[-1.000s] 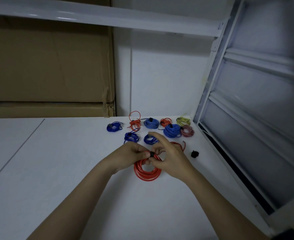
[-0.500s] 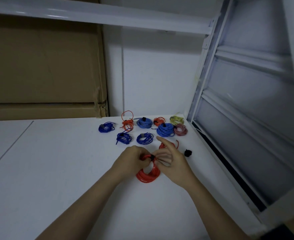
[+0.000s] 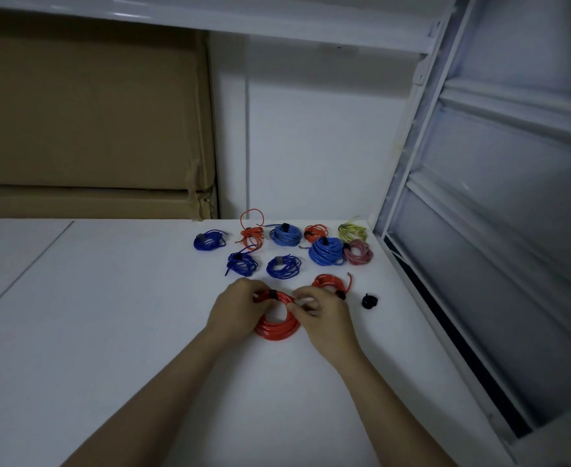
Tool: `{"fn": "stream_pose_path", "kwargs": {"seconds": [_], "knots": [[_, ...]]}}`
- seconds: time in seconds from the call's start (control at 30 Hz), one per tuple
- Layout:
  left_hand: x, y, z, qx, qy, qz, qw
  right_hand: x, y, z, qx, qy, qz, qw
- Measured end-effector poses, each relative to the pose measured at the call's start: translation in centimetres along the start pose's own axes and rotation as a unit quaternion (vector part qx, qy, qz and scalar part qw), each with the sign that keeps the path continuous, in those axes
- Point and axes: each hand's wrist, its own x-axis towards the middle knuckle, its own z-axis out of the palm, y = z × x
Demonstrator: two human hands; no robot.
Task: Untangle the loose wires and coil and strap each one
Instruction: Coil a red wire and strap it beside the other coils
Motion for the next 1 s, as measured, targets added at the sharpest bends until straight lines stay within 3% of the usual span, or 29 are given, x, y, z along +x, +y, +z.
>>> {"fn": "stream_pose_path", "kwargs": {"seconds": [0.13,0.33,0.5,0.6,0.77,1.0], "knots": [[0.4,0.5,0.5,0.09,0.06,-0.005,0.994,0.1,0.1,-0.5,-0.044,0.013,-0.048,0.998],[-0.2,0.4,0.6,0.064,0.062,-0.042,0.995,0.4,-0.2,-1.5,-0.047,0.008,-0.061,0.997],[-2.7,-1.2,-2.6,0.129,0.208,0.024,0.969,2.2,-2.1,-0.8,-0.07,0.019,-0.091,0.993],[-4.9,-3.6,-5.7,0.16,0.257,0.009,0.953,3.0,-4.5,1.7,-0.106,0.005,-0.144,0.984],[-9.5,-10.8,-13.6,0.22,0.298,-0.089,0.925,3.4,-10.9,10.2,-0.124,-0.073,-0.224,0.964],[-19.5,-23.9,-26.9,0.268,0.304,-0.251,0.879,0.4,-22.4,28.6,-0.146,-0.188,-0.301,0.923]]}}
